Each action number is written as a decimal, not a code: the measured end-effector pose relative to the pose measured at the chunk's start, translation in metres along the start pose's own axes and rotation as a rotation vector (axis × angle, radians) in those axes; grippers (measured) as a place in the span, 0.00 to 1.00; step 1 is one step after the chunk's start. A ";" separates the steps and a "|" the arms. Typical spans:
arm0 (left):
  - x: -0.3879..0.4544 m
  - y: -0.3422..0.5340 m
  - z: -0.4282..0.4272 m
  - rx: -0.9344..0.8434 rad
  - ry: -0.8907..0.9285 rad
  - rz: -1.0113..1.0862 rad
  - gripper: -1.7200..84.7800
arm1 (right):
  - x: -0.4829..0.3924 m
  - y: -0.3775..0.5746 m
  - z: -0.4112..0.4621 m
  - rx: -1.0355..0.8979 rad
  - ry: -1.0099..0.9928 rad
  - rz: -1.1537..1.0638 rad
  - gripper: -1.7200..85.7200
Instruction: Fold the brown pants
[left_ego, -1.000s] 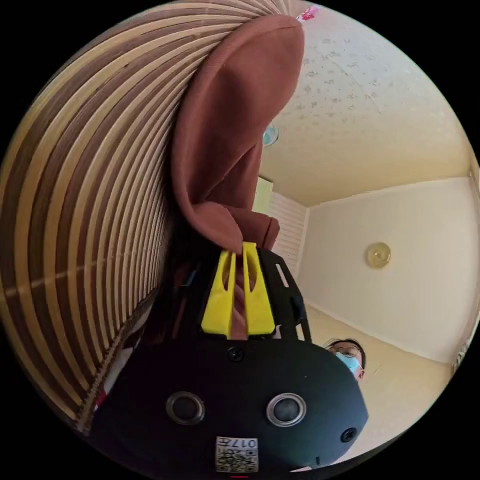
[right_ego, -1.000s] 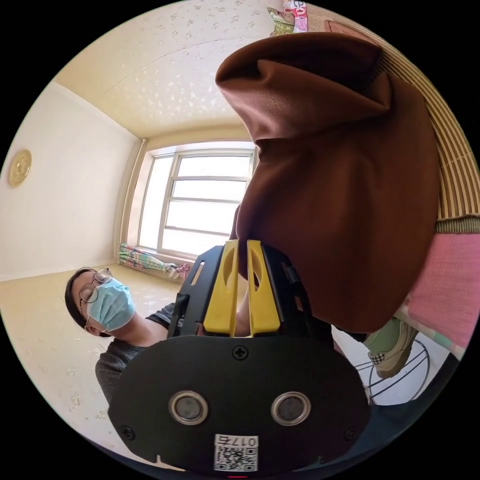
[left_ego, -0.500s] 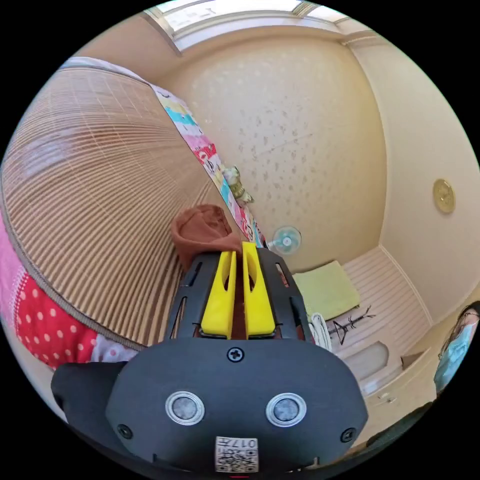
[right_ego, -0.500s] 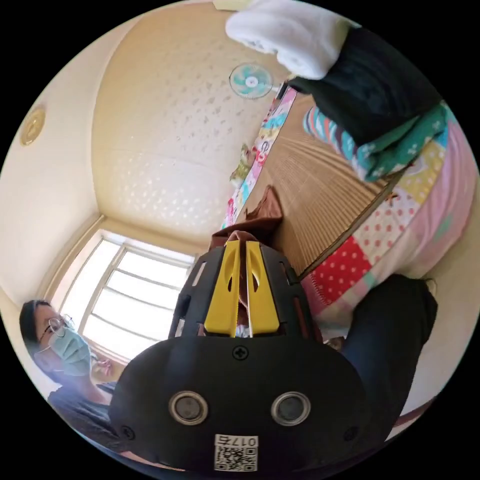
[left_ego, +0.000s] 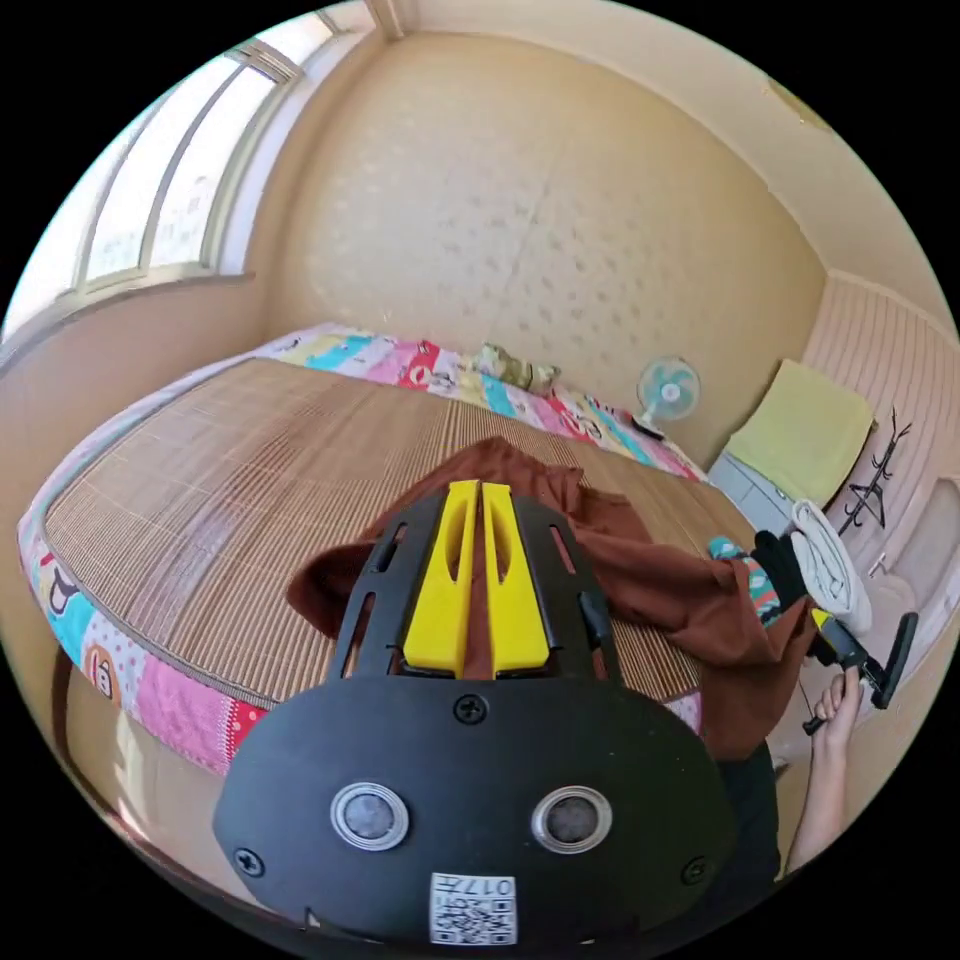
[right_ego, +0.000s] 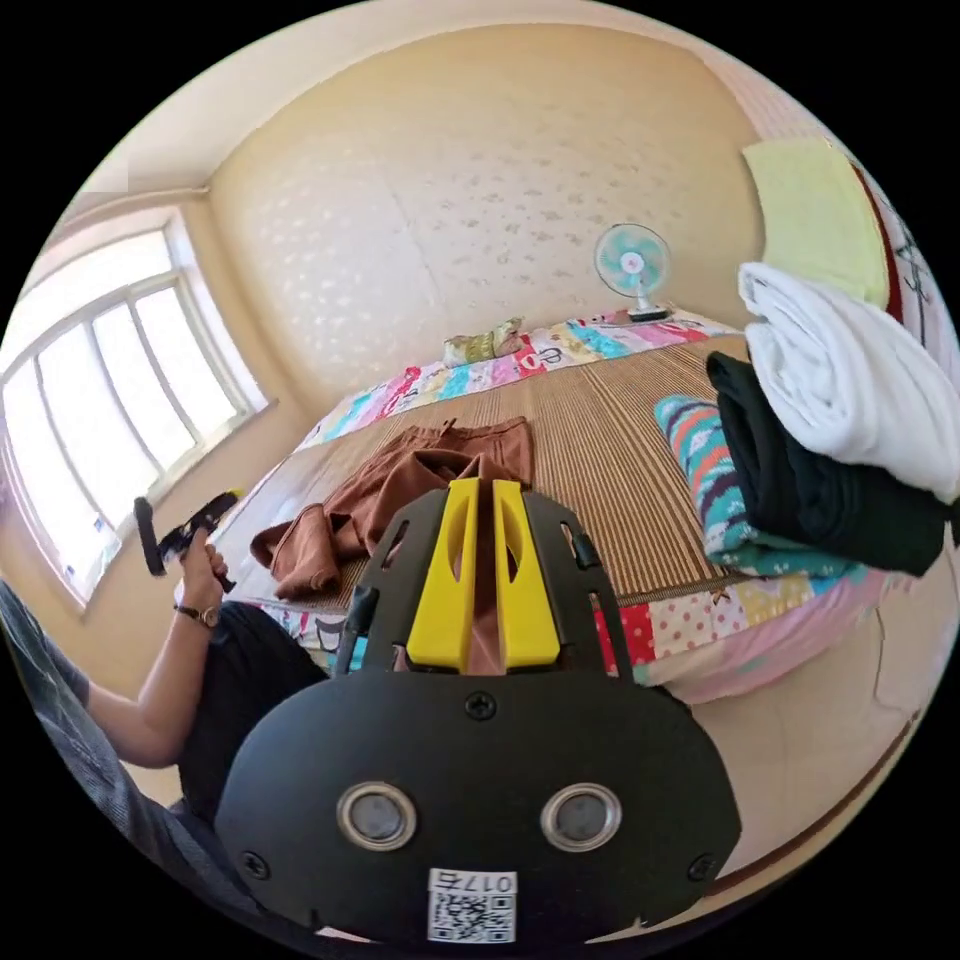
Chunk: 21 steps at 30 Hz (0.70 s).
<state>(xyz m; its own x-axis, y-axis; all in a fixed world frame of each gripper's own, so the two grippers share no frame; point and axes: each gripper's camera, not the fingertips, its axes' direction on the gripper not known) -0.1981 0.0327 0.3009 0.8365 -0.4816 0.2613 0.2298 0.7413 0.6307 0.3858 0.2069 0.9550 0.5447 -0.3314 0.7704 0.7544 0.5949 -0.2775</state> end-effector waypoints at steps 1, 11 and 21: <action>0.005 -0.004 0.032 -0.143 0.018 0.007 0.01 | -0.015 -0.006 0.021 -0.064 -0.013 -0.061 0.05; 0.038 0.020 0.196 -0.587 -0.094 0.024 0.01 | -0.064 -0.018 0.252 -0.718 -0.007 -0.206 0.04; 0.030 0.000 0.256 -0.459 -0.024 -0.003 0.01 | -0.047 -0.063 0.328 -0.524 0.030 -0.214 0.03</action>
<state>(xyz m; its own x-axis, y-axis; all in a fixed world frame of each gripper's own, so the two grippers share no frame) -0.3004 -0.1017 0.4957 0.8250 -0.4906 0.2805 0.4332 0.8678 0.2434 0.1929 0.4257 1.1248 0.3644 -0.4301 0.8259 0.9258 0.0720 -0.3710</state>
